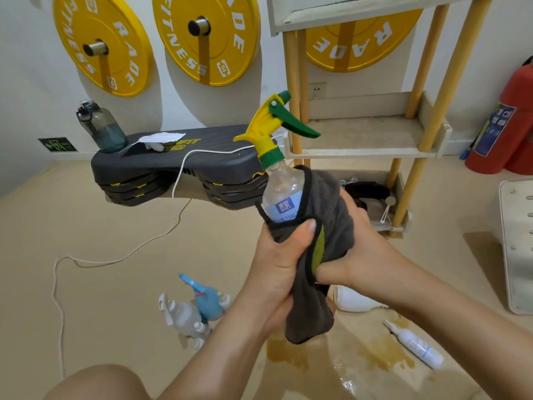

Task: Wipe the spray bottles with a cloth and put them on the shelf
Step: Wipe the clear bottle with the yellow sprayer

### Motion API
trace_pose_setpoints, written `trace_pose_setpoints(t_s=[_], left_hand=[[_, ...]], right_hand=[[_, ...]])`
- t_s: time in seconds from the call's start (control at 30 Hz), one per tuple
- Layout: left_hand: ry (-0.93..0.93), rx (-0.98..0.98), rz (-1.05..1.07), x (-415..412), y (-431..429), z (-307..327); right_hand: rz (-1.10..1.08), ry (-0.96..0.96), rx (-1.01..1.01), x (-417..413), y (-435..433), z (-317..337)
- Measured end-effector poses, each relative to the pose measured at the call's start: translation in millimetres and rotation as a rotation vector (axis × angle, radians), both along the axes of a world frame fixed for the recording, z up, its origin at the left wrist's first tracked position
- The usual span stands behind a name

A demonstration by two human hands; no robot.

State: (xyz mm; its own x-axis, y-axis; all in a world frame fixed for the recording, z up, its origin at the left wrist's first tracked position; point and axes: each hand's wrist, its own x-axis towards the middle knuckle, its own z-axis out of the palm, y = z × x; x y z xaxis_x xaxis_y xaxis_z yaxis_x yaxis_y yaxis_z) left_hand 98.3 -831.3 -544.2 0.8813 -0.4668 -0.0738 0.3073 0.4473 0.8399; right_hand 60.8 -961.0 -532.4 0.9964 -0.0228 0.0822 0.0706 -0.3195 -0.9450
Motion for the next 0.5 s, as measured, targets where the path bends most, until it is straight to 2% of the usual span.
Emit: trace_pose_setpoints(t_s=[0.1, 0.17, 0.27, 0.33, 0.43, 0.5], left_hand=[[-0.058, 0.043, 0.02, 7.7, 9.3, -3.5], [-0.098, 0.103, 0.044, 11.7, 13.3, -6.3], [-0.195, 0.264, 0.007, 12.6, 16.5, -8.2], [-0.291, 0.368, -0.057, 10.1, 14.4, -10.0], [-0.363, 0.46, -0.126, 6.3, 8.8, -8.6], [-0.414, 0.544, -0.137, 6.8, 6.7, -5.2]], right_hand=[[0.186, 0.215, 0.073, -6.5, -11.2, 19.1], [0.189, 0.287, 0.037, -5.7, -28.2, 36.0], [-0.148, 0.171, 0.05, 3.5, -52.4, 54.4], [-0.144, 0.056, 0.048, 5.3, -50.2, 57.9], [-0.084, 0.114, -0.004, 8.6, -42.5, 50.5], [-0.13, 0.169, 0.065, 12.3, -40.0, 39.2]])
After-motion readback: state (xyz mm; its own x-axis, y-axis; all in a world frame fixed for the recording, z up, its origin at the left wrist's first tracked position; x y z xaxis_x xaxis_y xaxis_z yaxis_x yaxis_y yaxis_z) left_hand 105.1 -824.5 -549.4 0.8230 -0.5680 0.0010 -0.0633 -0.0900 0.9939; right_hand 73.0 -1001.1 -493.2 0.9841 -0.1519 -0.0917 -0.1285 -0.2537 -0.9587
